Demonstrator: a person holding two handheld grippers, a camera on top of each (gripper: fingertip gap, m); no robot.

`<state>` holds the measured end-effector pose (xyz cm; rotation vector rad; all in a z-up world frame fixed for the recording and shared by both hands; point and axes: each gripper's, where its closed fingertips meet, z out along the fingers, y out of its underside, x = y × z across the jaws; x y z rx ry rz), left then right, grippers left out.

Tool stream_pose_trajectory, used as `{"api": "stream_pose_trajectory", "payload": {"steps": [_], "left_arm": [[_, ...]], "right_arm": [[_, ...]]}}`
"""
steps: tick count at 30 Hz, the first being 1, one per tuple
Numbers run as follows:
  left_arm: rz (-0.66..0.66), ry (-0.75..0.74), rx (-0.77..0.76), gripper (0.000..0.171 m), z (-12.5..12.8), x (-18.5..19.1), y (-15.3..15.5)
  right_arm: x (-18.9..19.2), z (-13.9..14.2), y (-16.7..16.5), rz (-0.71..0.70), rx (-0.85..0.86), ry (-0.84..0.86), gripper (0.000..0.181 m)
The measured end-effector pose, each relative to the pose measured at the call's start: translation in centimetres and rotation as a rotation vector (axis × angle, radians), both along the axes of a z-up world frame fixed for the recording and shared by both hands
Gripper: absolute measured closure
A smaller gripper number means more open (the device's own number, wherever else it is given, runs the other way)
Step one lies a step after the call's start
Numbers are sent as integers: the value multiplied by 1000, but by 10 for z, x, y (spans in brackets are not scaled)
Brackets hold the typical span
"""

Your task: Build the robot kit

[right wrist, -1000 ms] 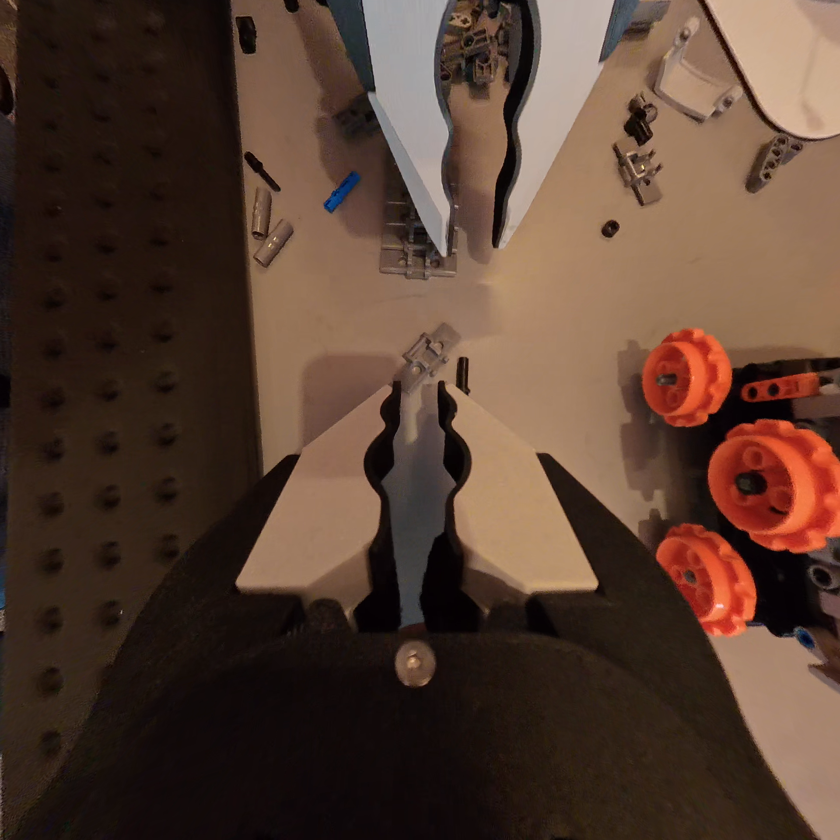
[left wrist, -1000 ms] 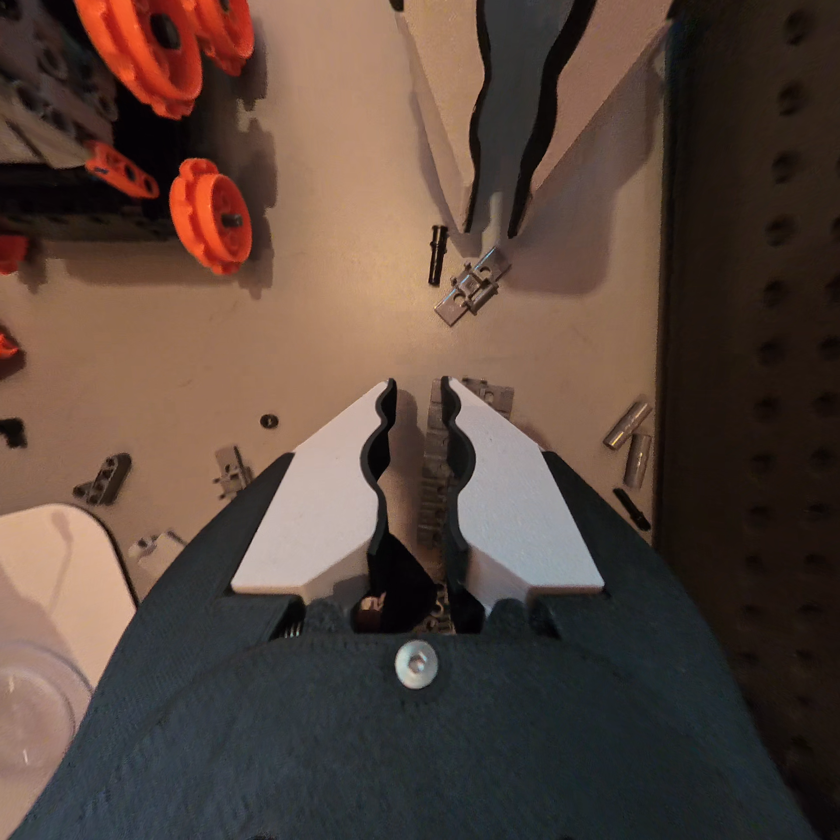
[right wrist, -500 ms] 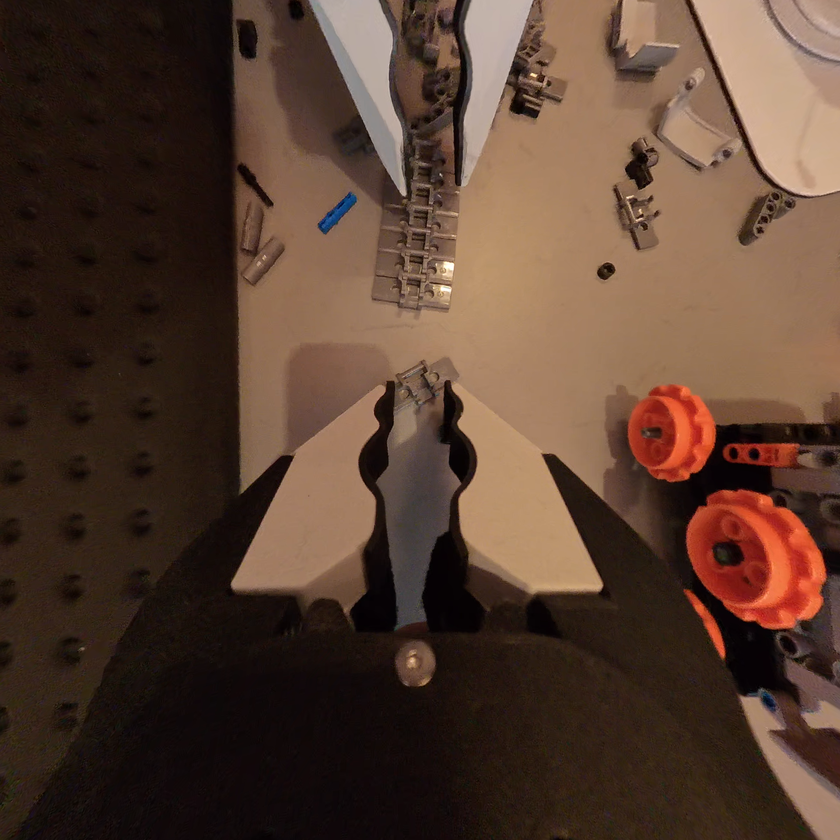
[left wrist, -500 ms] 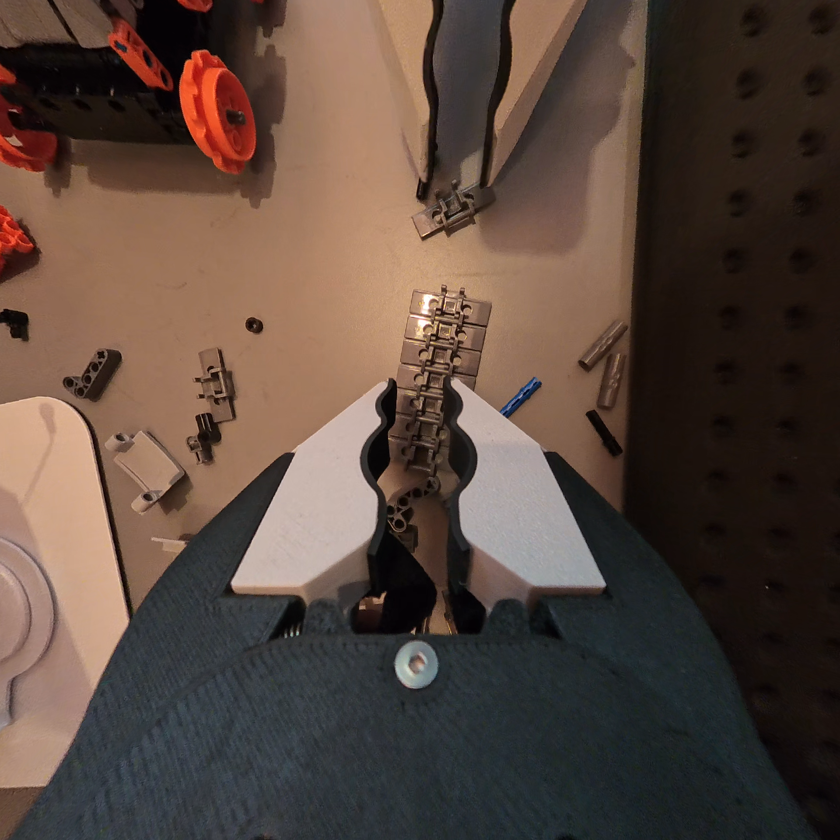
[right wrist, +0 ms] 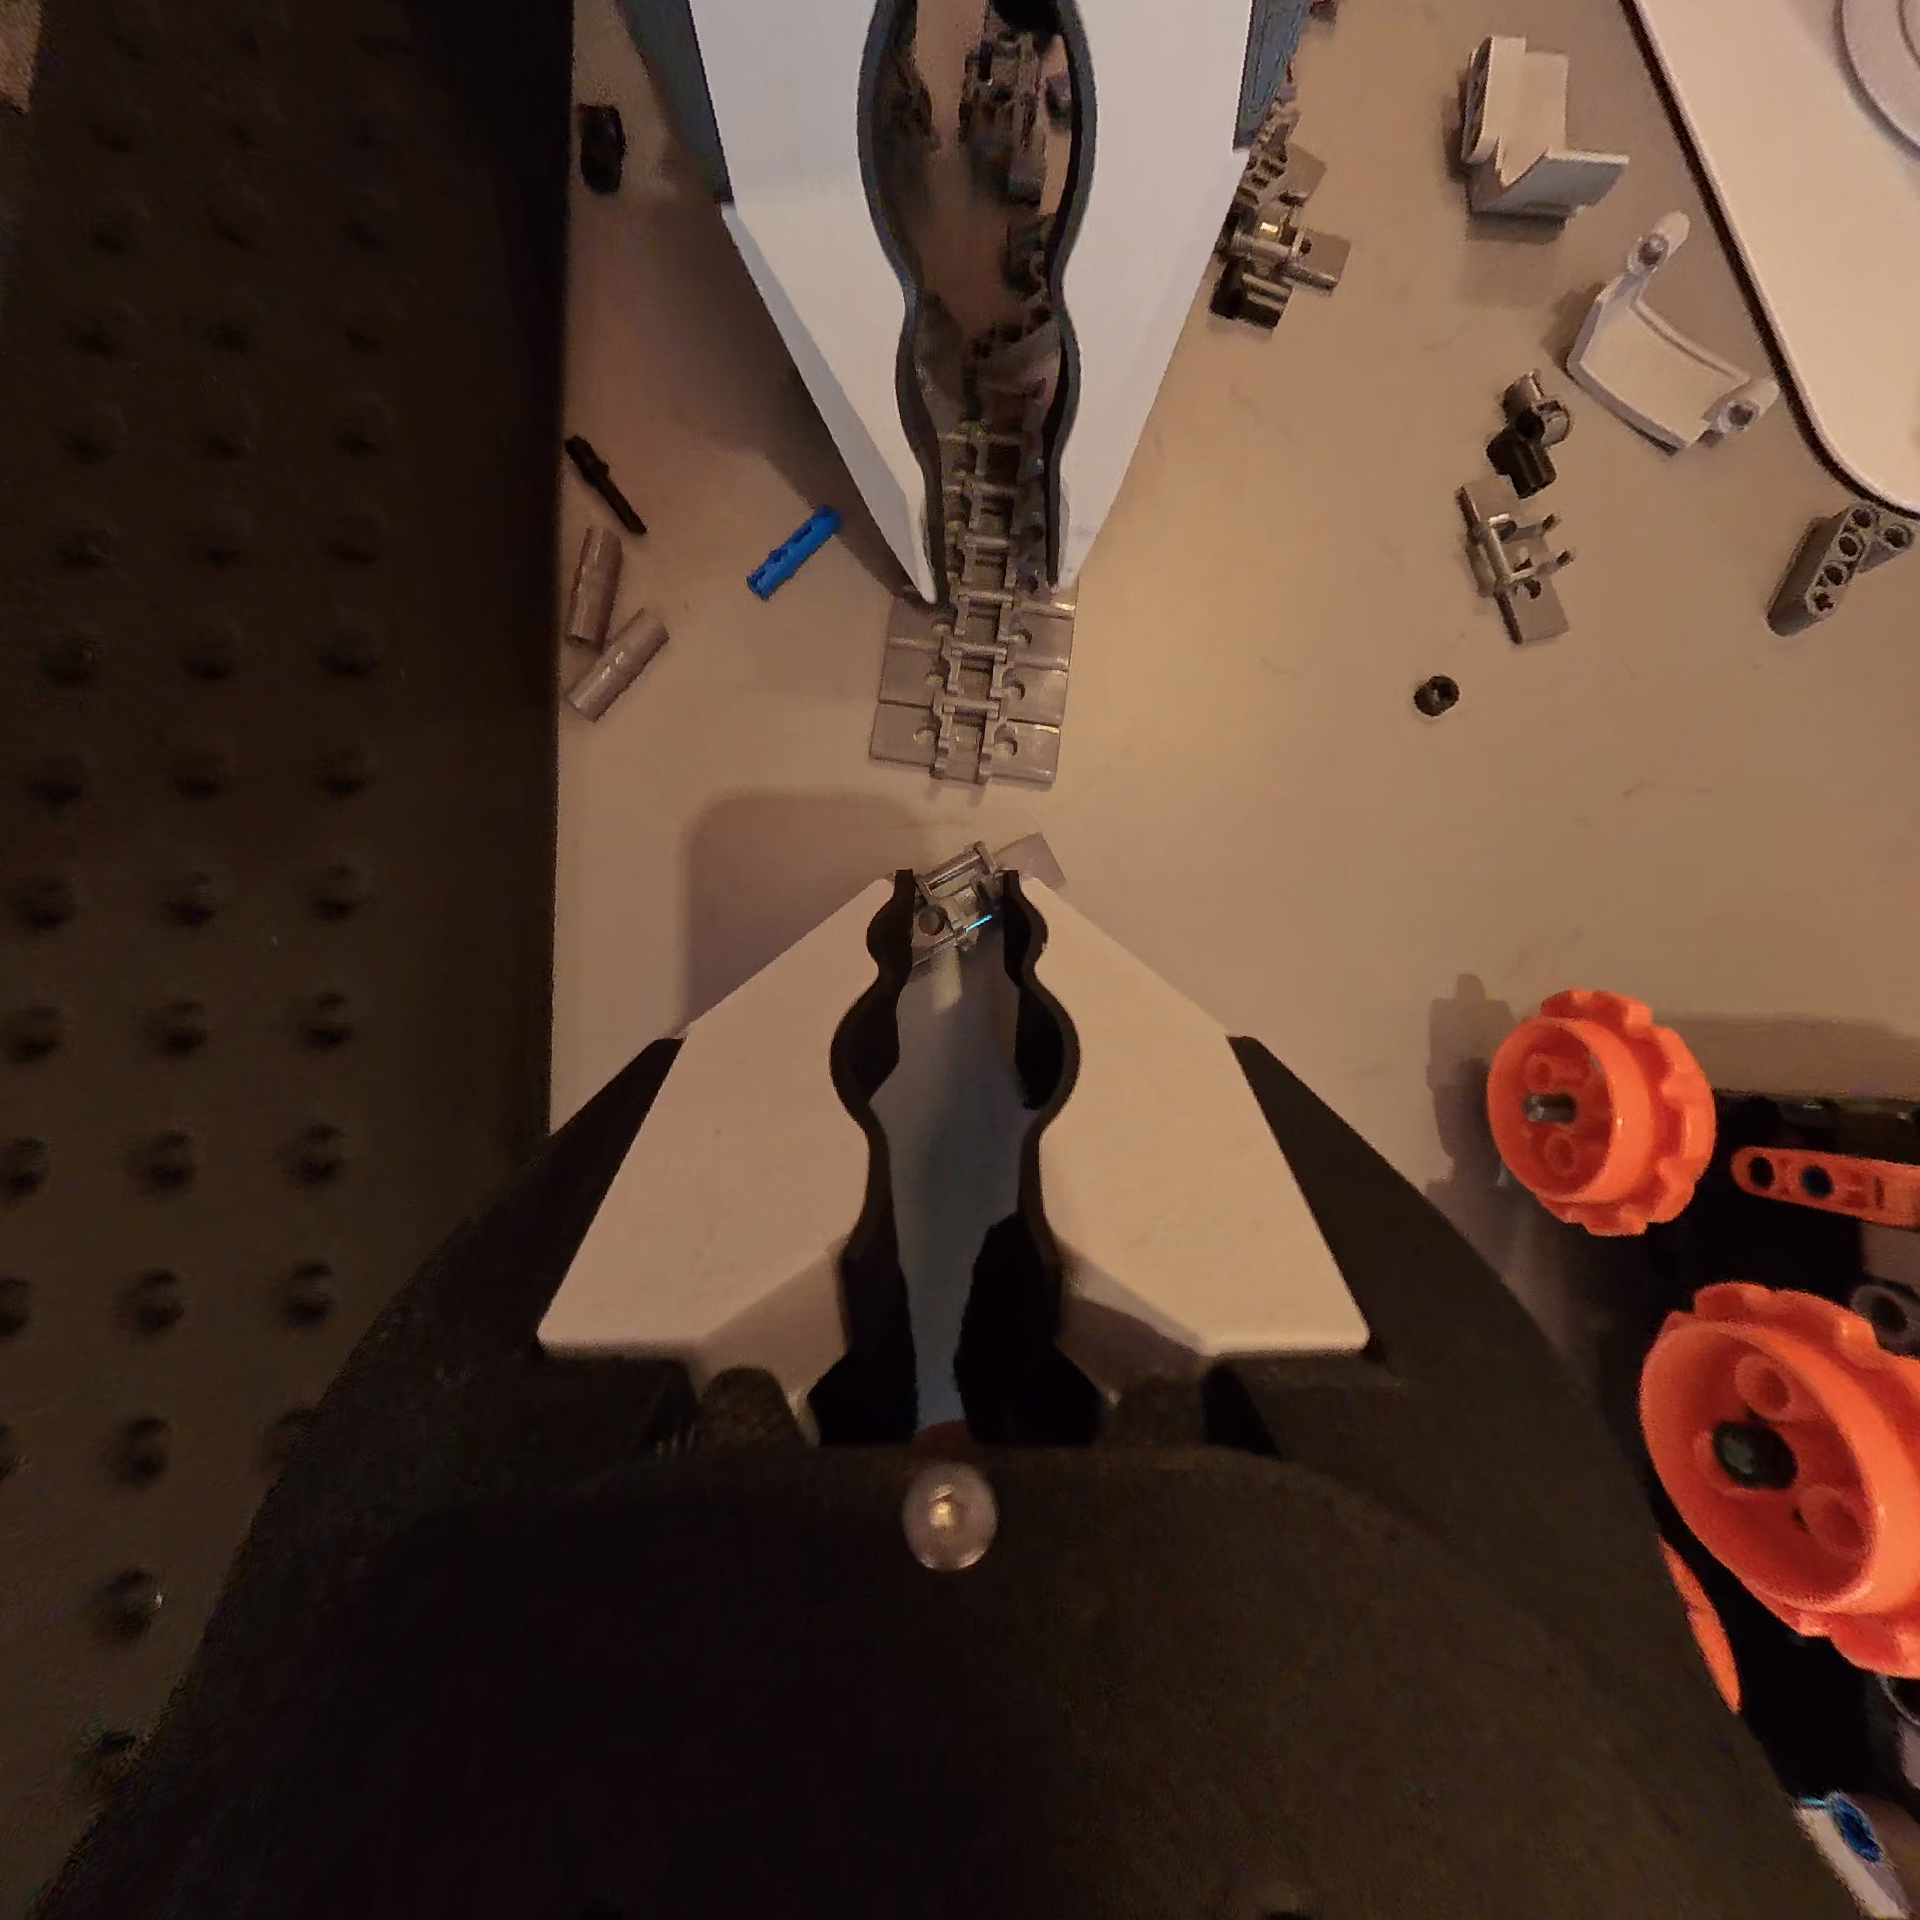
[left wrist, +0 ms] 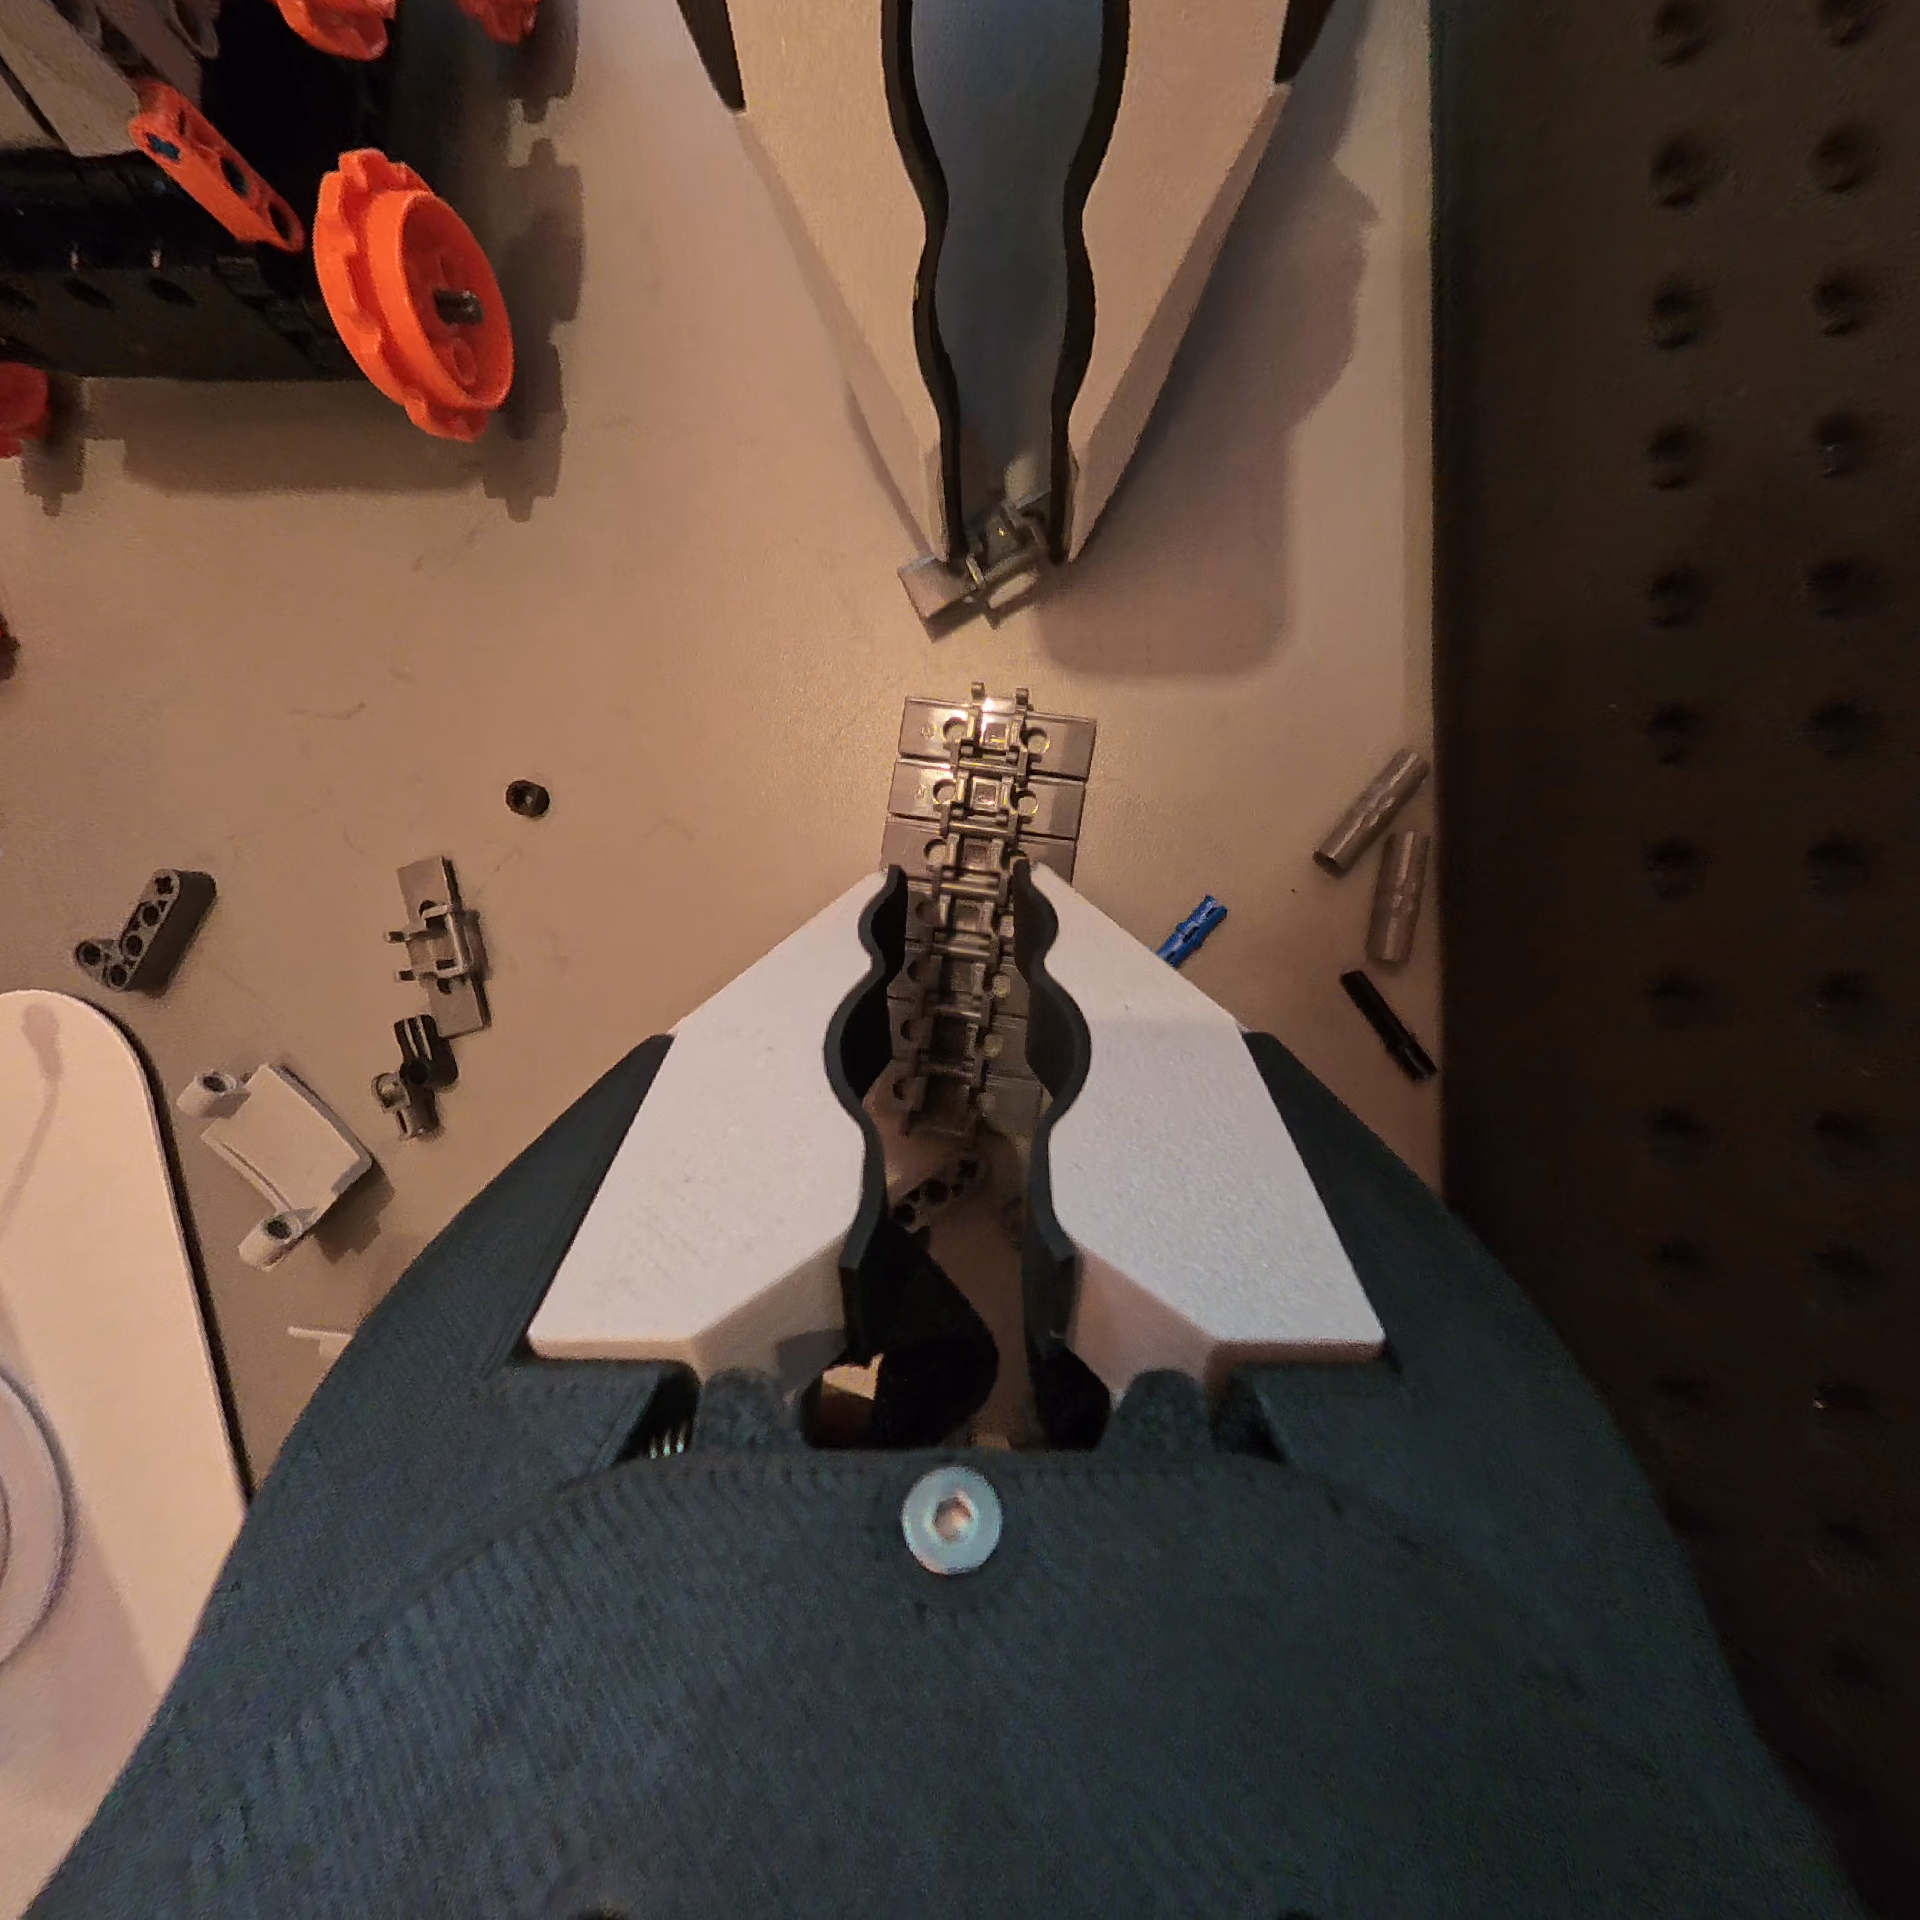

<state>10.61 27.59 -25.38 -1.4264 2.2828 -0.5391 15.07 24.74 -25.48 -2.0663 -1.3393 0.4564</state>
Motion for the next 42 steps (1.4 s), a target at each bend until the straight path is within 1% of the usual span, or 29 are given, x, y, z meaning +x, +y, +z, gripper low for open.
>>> {"api": "stream_pose_trajectory", "payload": {"steps": [2, 5, 7, 12, 21, 24, 26, 31, 34, 38, 42], "left_arm": [[0, -7, 25, 152, 0, 2, 1], [-10, -8, 17, 158, -2, 3, -5], [-9, -2, 14, 158, -3, 3, -7], [52, -7, 5, 160, -4, 9, -9], [138, -35, 40, 163, -4, 18, -6], [160, -43, 47, 163, -5, 19, -6], [164, -44, 55, 164, -5, 20, -6], [174, -52, 61, 163, -5, 19, -6], [175, -51, 57, 163, -5, 19, -6], [176, -50, 56, 163, -5, 19, -6], [178, -50, 56, 163, -5, 18, -6]], "right_arm": [[-5, 2, 1, -17, -11, 17, 167], [-11, 2, 1, -47, -36, 35, 167], [-11, 0, 3, -81, -50, 28, 167], [-6, -2, 10, -163, -61, 23, 167], [-3, -2, 9, -228, -85, 21, 167], [-2, -2, 9, -251, -95, 22, 161], [-5, 0, 7, -250, -99, 28, 153], [-2, 4, 5, -248, -92, 29, 149], [3, 4, 4, -253, -95, 19, 154], [1, 1, -2, -223, -107, 9, 163], [-4, 1, -4, -201, -117, 24, 164]]}}
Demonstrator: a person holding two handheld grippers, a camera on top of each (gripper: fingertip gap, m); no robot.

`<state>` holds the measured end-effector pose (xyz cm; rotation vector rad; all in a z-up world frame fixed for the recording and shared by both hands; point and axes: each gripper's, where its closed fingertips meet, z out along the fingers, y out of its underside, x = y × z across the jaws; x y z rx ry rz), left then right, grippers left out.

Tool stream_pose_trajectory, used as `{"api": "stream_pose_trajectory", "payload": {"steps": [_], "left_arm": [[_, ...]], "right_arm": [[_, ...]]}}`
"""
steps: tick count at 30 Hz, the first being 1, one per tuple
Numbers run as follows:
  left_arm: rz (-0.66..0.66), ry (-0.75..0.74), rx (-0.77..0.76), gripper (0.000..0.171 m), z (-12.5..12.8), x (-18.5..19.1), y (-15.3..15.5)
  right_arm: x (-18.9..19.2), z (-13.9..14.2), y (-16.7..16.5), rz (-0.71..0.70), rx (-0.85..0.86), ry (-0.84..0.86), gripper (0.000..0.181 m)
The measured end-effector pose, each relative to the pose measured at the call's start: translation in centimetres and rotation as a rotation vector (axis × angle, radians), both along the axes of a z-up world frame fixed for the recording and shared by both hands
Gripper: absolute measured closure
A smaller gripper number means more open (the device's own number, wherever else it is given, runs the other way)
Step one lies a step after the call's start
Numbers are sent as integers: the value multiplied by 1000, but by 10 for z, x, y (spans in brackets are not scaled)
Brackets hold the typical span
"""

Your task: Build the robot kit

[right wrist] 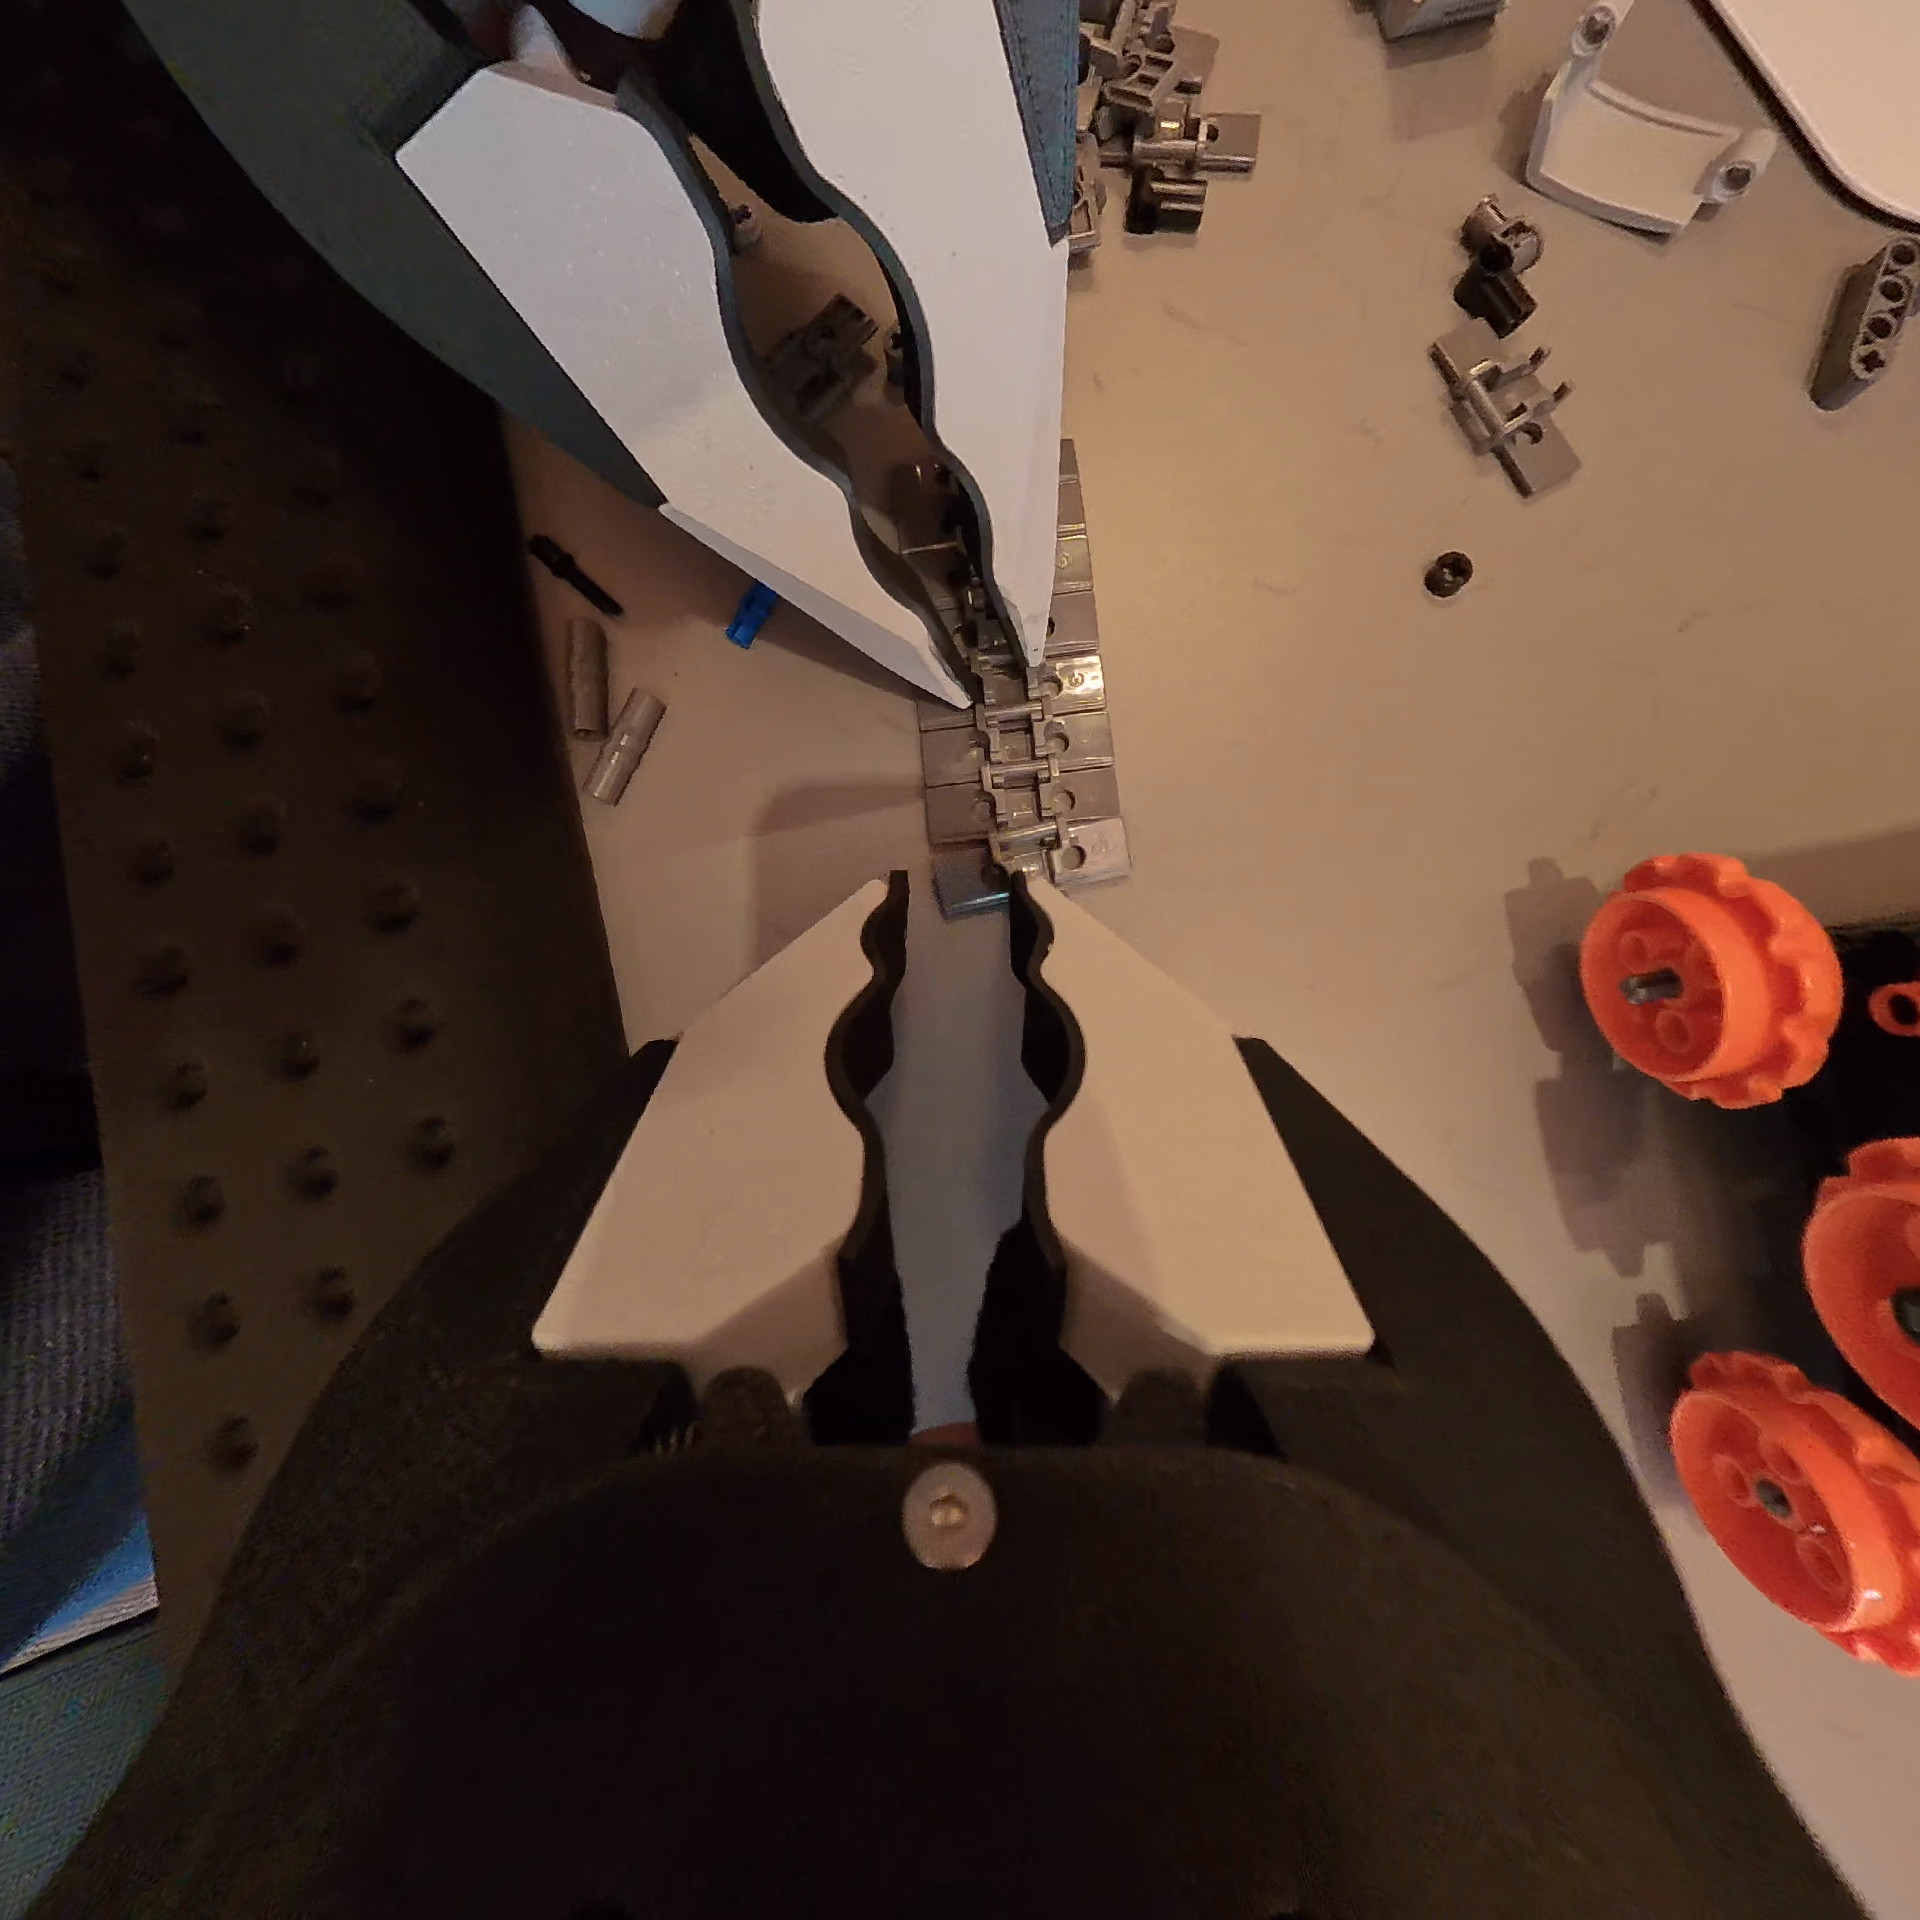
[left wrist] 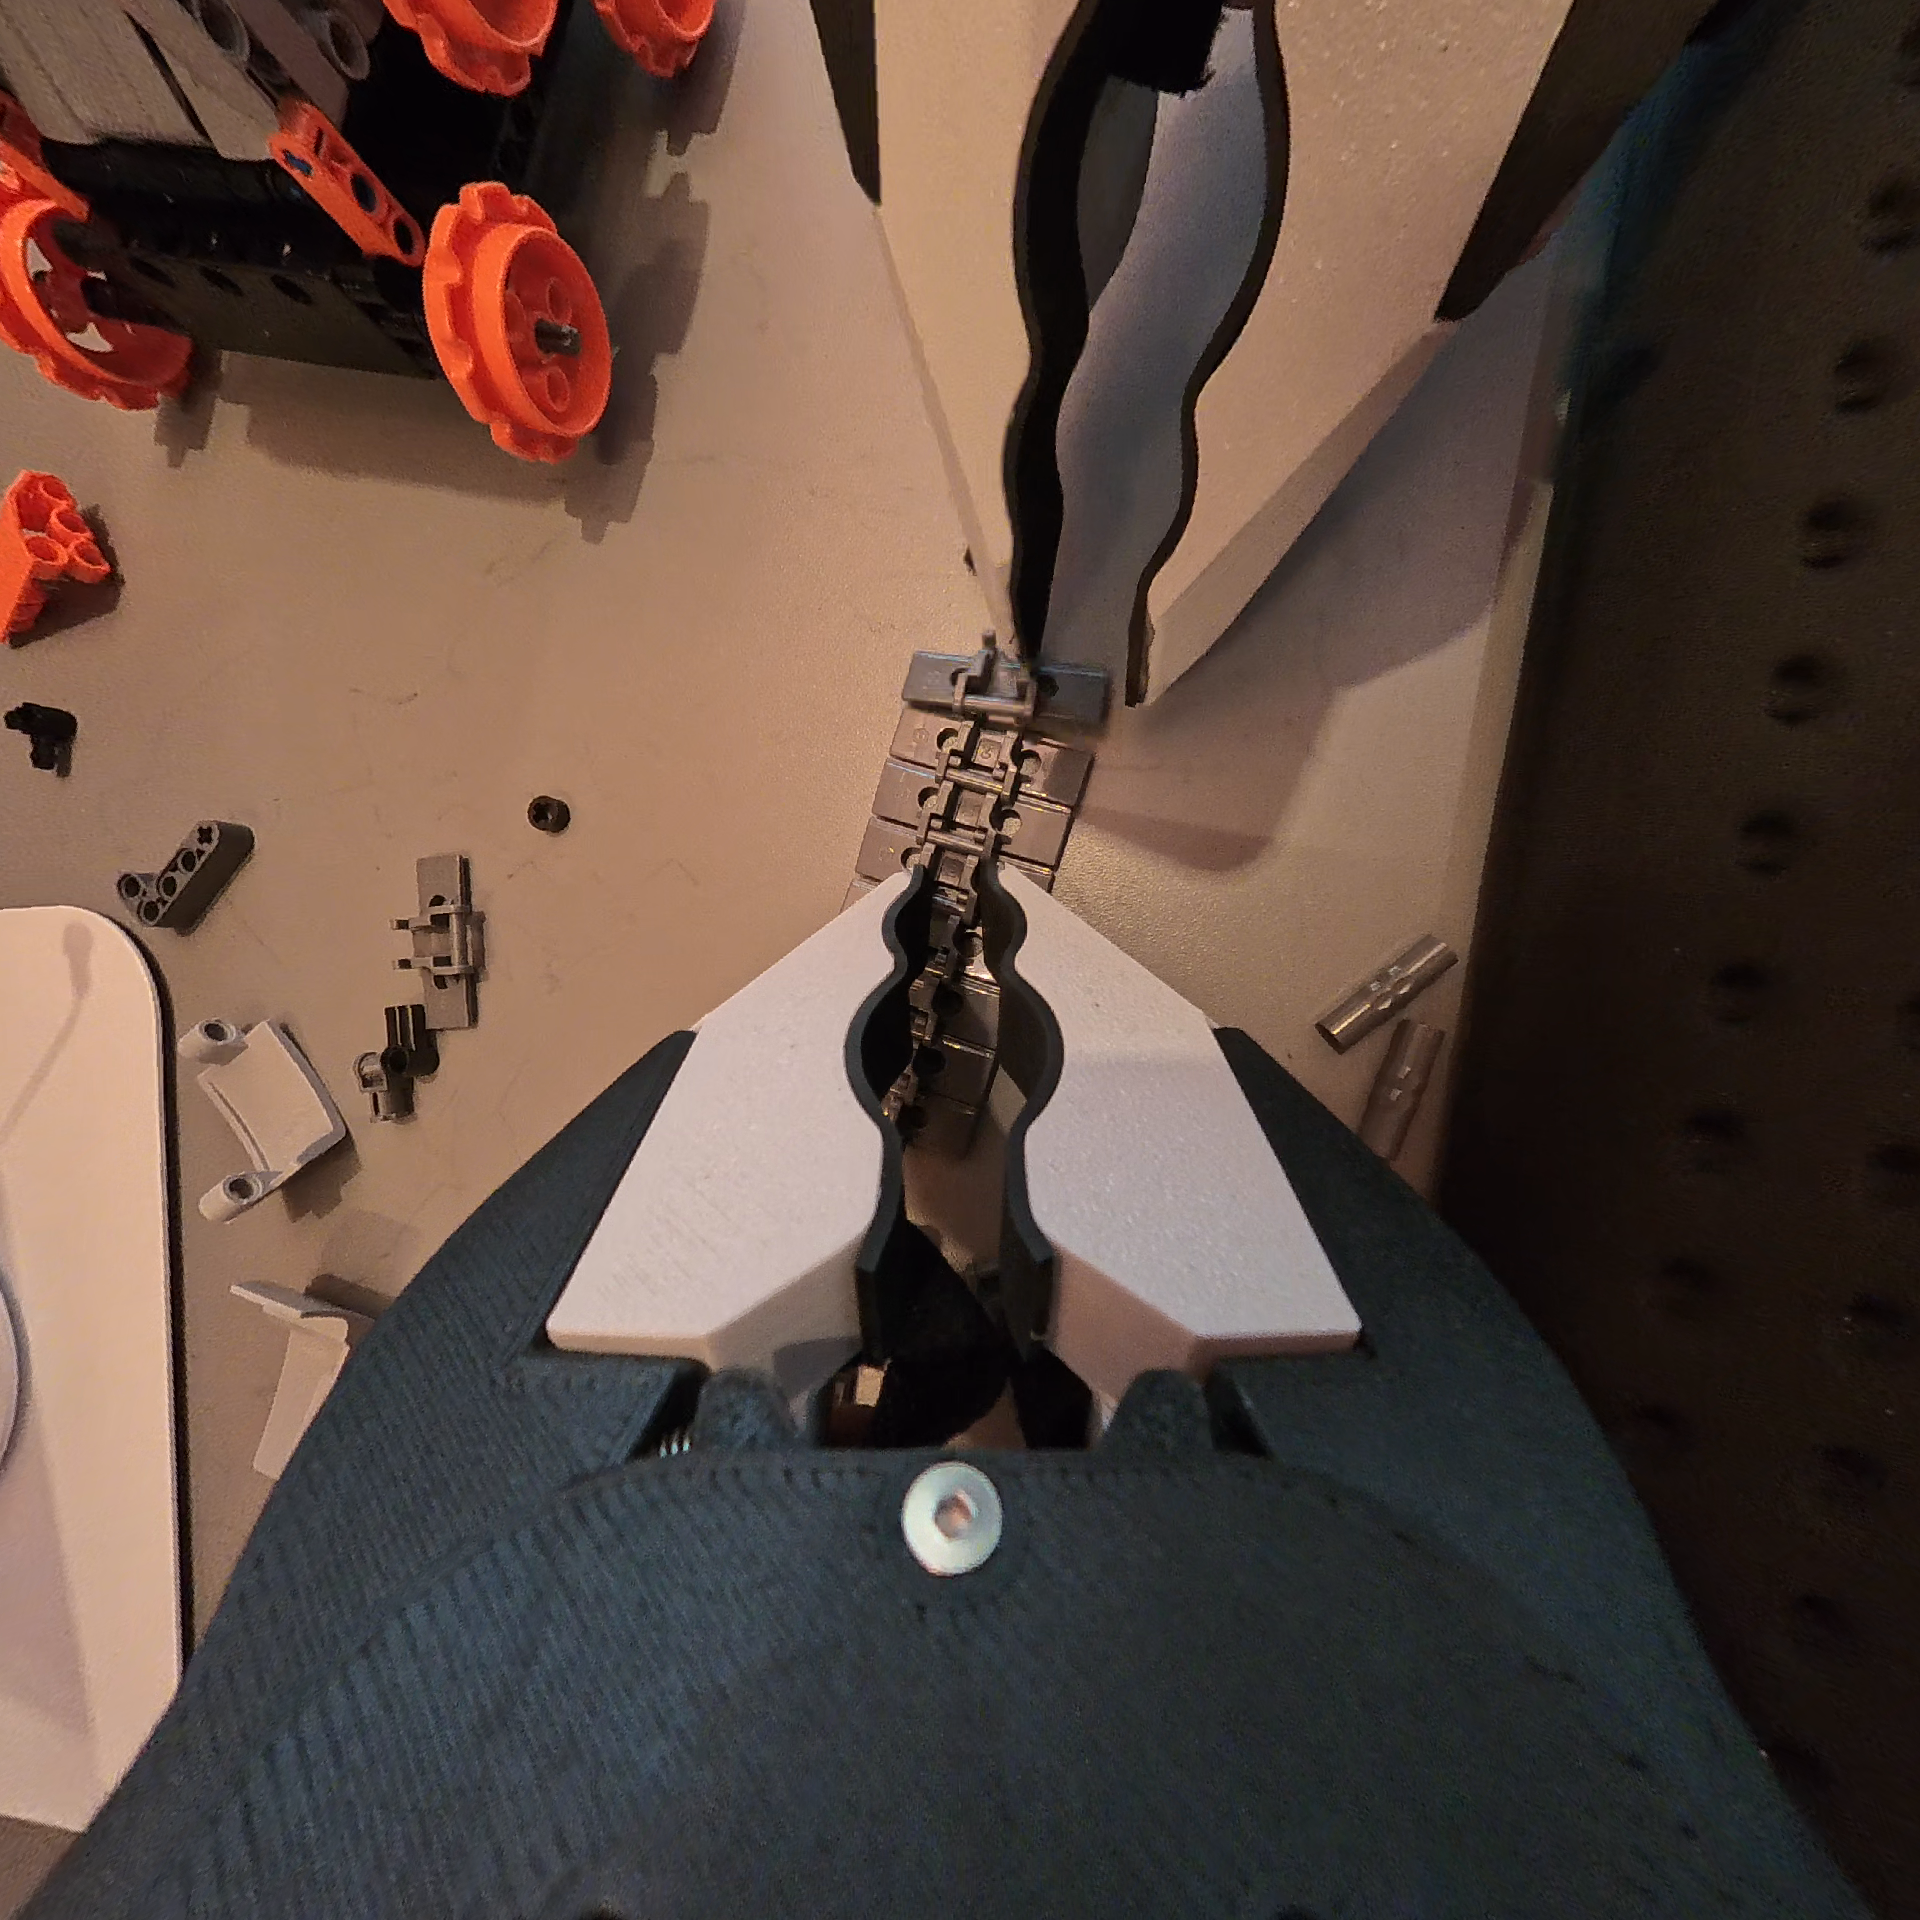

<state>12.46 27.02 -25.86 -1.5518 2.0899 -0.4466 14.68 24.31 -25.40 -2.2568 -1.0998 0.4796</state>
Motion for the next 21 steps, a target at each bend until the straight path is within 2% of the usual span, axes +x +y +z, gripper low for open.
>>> {"api": "stream_pose_trajectory", "payload": {"steps": [7, 10, 15, 21], "left_arm": [[-2, 1, -2, 162, 0, 0, 0], [-4, 1, -8, 162, 0, 0, -1], [-11, 1, -4, 162, 0, 0, -1], [-13, -1, 0, 162, 0, 0, 0]], "right_arm": [[1, 7, 1, 9, 22, 25, 160], [7, 21, 13, -17, 104, 48, 170], [13, 10, 20, 27, 143, -45, 181], [2, 10, 19, 93, 150, -28, 181]]}}
